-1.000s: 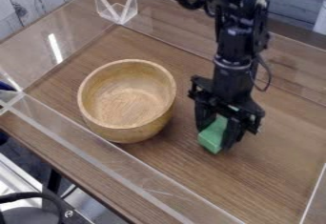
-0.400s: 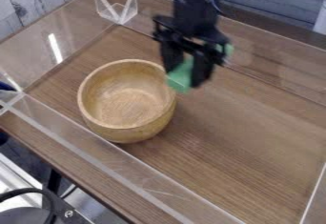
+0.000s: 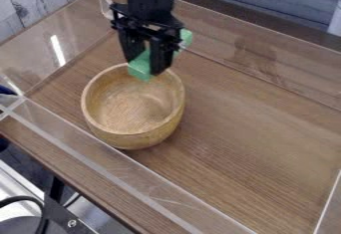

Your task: Put the green block in the brown bowl

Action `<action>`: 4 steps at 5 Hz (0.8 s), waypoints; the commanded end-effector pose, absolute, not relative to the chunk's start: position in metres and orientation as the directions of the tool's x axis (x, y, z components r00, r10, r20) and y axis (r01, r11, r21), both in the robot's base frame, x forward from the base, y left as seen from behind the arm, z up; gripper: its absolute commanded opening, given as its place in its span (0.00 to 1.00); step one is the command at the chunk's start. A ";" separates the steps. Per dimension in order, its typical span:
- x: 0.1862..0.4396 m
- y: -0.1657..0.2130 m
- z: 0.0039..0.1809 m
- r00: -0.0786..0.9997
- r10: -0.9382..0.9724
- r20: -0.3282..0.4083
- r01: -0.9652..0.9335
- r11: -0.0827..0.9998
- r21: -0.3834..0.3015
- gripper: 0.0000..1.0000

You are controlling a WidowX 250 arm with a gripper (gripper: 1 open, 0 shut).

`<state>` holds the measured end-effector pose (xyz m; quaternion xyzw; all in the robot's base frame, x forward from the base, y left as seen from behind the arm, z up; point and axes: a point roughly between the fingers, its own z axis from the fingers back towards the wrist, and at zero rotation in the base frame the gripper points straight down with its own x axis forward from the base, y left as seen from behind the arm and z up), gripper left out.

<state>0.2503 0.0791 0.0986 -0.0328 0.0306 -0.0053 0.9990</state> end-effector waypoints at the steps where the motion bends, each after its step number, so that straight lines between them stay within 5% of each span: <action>1: 0.245 0.094 0.105 1.000 -0.018 -0.014 0.018 0.999 -0.029 0.00; 4: 0.229 0.106 0.082 0.999 -0.029 -0.046 0.029 1.000 -0.005 0.00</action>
